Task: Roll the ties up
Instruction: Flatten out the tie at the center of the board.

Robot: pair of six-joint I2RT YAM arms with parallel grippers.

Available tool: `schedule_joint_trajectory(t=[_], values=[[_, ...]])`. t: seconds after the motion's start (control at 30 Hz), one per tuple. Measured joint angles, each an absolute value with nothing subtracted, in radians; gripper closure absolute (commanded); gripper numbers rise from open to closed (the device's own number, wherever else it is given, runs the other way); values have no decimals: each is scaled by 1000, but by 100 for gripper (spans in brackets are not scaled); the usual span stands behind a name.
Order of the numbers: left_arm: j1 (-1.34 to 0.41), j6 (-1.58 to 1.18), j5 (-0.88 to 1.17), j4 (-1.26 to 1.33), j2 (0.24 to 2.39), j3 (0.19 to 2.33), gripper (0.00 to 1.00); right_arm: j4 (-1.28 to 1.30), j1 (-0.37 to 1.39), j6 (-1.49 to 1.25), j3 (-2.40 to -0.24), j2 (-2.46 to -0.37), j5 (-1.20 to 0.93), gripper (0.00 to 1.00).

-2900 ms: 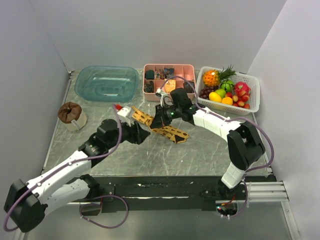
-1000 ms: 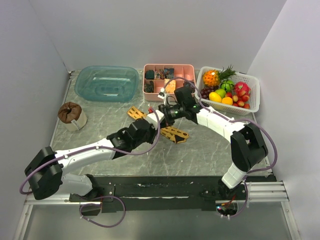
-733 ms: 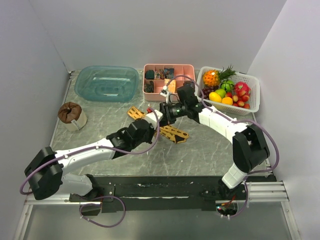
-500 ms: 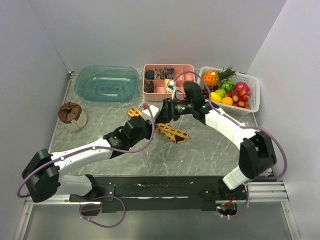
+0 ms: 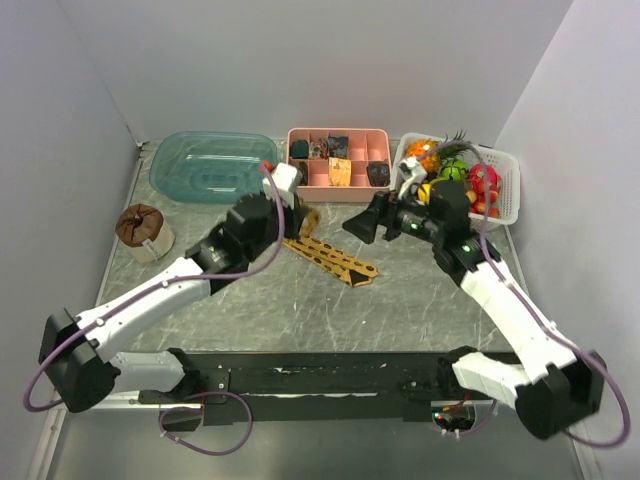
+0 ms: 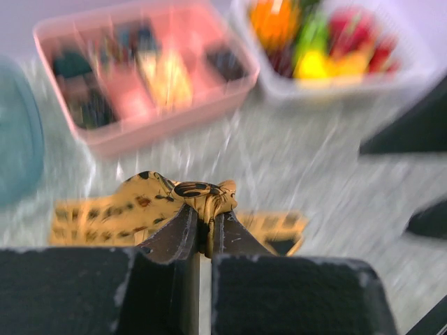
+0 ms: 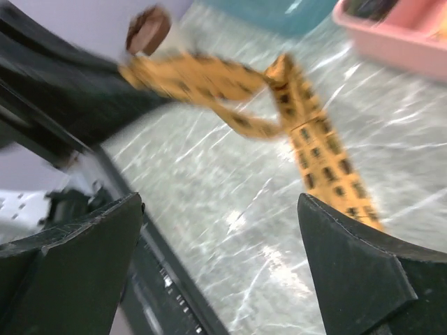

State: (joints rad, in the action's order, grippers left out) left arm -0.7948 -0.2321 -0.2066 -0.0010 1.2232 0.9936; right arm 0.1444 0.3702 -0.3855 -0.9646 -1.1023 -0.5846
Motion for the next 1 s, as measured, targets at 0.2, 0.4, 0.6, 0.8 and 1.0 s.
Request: schedule_joint_trajectory(t=[0.2, 0.4, 0.6, 0.8, 1.0], values=[[-789, -251, -190, -33, 1238, 1229, 99, 184, 363, -350, -940, -942, -440, 1], [-786, -252, -192, -72, 1320, 1398, 99, 205, 360, -330, -888, -931, -385, 1], [-783, -253, -195, -129, 1359, 1424, 99, 241, 359, -324, -813, -934, -354, 1], [-782, -260, -175, -155, 1386, 1465, 99, 251, 359, -321, -809, -910, -328, 1], [-786, -302, -97, -152, 1443, 1560, 99, 306, 359, -321, -810, -818, -240, 1]])
